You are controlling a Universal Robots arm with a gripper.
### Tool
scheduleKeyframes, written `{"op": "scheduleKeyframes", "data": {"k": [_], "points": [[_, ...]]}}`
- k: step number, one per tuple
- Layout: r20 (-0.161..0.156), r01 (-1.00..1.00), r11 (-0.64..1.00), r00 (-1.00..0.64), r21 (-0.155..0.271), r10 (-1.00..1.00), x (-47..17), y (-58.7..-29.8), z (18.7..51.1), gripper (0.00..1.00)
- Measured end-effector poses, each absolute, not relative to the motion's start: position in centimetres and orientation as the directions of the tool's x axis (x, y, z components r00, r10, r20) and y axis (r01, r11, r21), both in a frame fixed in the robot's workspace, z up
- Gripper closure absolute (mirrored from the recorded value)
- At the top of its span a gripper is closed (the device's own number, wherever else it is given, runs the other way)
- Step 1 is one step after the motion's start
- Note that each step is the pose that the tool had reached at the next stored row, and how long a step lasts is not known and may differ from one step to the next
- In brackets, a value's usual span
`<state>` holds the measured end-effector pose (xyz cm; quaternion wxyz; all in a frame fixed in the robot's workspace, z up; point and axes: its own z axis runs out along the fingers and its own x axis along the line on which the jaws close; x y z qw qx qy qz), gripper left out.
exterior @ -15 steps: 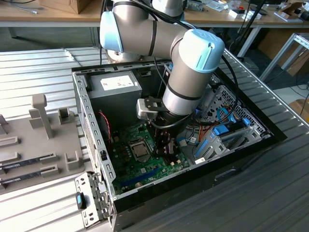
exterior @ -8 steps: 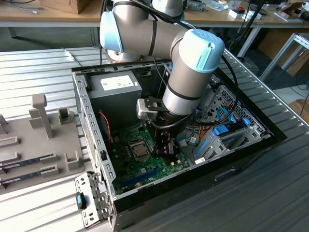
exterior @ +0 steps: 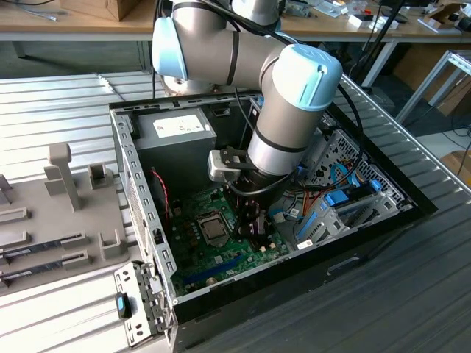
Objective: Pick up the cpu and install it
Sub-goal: 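Install the first cpu locking lever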
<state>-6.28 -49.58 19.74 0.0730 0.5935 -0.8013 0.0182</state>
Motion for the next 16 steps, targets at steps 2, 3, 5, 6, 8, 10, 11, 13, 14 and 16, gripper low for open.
{"op": "scheduleKeyframes", "data": {"k": [2, 3, 5, 6, 8, 10, 11, 13, 14, 16], "points": [[0.139, -0.954, 0.295, -0.285, 0.058, -0.949, -6.28, -49.58, 19.74, 0.89], [0.139, -0.954, 0.295, -0.285, 0.057, -0.949, -6.28, -49.58, 19.74, 0.89], [0.139, -0.954, 0.295, -0.285, 0.058, -0.949, -6.28, -49.58, 19.74, 0.89], [0.139, -0.954, 0.295, -0.285, 0.057, -0.949, -6.28, -49.58, 19.74, 0.89], [0.139, -0.954, 0.295, -0.285, 0.058, -0.949, -6.28, -49.58, 19.74, 0.89], [0.139, -0.954, 0.295, -0.285, 0.057, -0.949, -6.28, -49.58, 19.74, 0.89], [0.139, -0.954, 0.295, -0.285, 0.057, -0.949, -6.28, -49.58, 19.74, 0.89], [0.139, -0.954, 0.295, -0.285, 0.058, -0.948, -6.28, -49.58, 19.74, 0.89], [0.139, -0.954, 0.295, -0.285, 0.058, -0.948, -6.29, -49.58, 19.75, 0.89], [0.146, -0.954, 0.296, -0.285, 0.058, -0.947, -6.29, -49.56, 20.06, 0.89]]}}
